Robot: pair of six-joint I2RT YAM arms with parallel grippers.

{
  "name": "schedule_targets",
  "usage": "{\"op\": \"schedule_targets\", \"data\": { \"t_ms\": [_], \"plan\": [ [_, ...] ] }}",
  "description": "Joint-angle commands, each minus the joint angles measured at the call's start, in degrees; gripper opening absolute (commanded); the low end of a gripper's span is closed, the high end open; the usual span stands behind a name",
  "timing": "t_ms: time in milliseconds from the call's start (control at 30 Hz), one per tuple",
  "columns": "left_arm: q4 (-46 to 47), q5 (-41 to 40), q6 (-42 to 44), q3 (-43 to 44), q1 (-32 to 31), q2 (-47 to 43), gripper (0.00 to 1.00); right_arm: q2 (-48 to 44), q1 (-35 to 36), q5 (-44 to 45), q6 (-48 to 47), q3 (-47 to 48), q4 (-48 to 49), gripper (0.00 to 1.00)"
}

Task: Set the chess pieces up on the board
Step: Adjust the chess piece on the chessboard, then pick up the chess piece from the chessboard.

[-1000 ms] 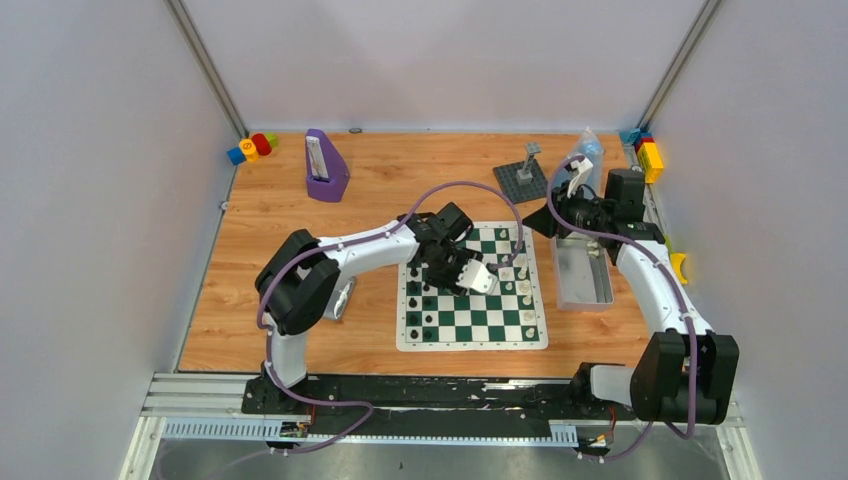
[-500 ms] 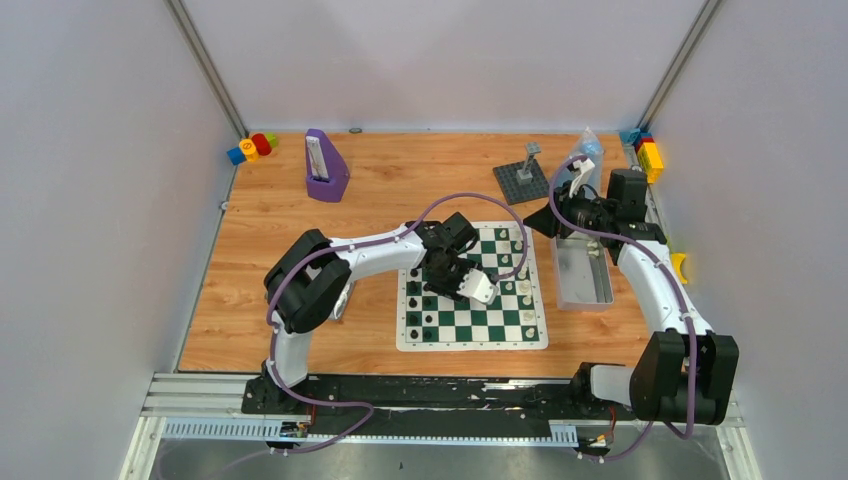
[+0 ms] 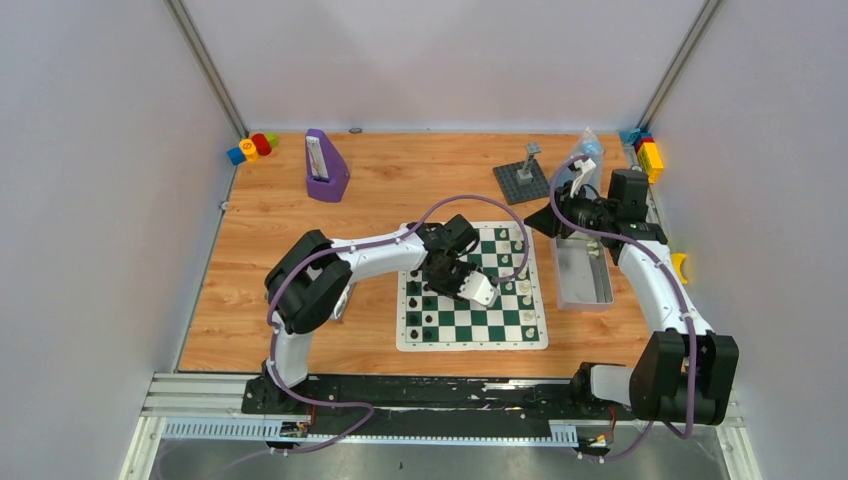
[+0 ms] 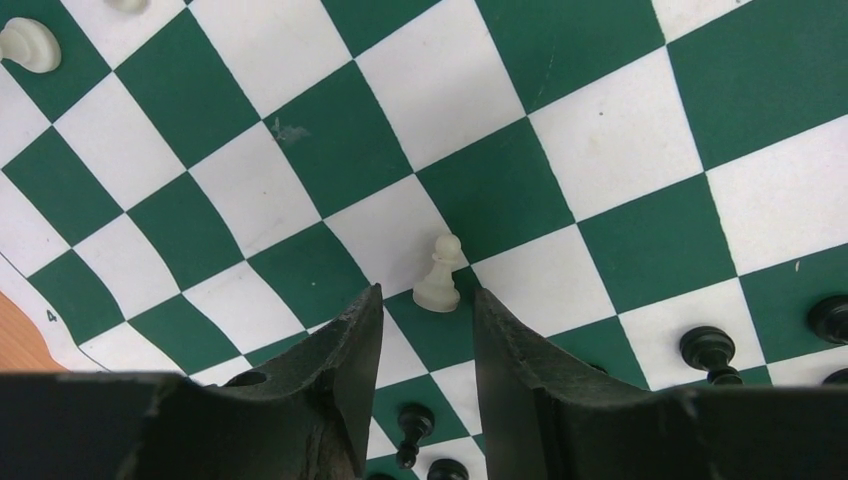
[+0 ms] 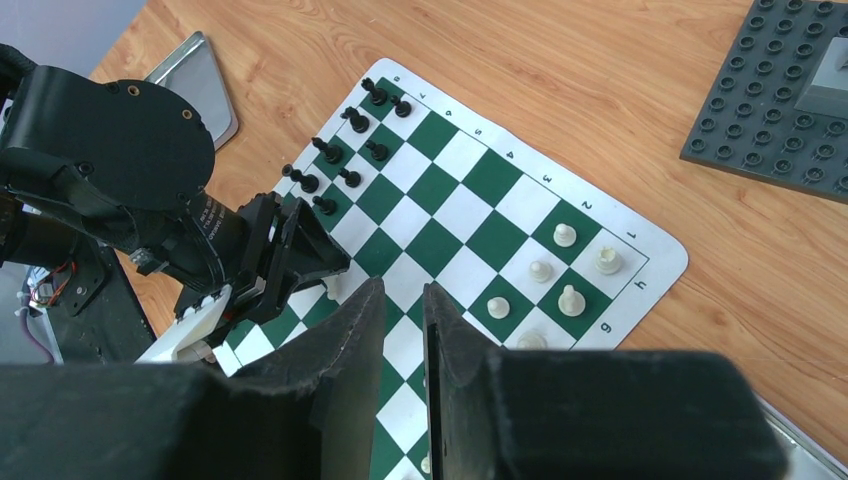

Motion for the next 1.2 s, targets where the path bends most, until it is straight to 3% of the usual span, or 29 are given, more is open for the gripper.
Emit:
{"op": "schedule_targets", "data": {
  "t_ms": [0, 167, 400, 533, 967, 1167],
  "plan": [
    [-0.83, 1.22, -0.38, 0.0, -0.85, 0.79, 0.46, -0.03, -0.45, -1.36, 0.59, 0.12, 0.69, 0.21],
    [-1.49, 1.2, -0.84, 0.53, -1.05, 1.43, 0.4, -0.11, -0.62, -1.5, 0.58, 0.12, 0.68, 0.21],
    [-1.99, -0.35, -4.03, 1.03, -1.01, 1.47, 0.19, -0.65, -1.13, -2.36, 0.59, -0.1, 0.88, 0.22],
    [-0.67, 0.76, -8.02, 0.75, 0.04, -1.15, 0.13, -1.8, -1.15, -2.43, 0.51, -0.36, 0.98, 0.25],
    [6.95, 21.31, -28.72, 2.89, 8.69, -12.06, 0.11, -2.25, -0.27, -13.96, -5.01, -1.91, -4.24, 0.25],
    [9.17, 26.05, -35.23, 5.14, 10.27, -11.99, 0.11, -0.72, 6.25, -15.88, -6.03, -2.25, -4.46, 0.28]
  ]
}}
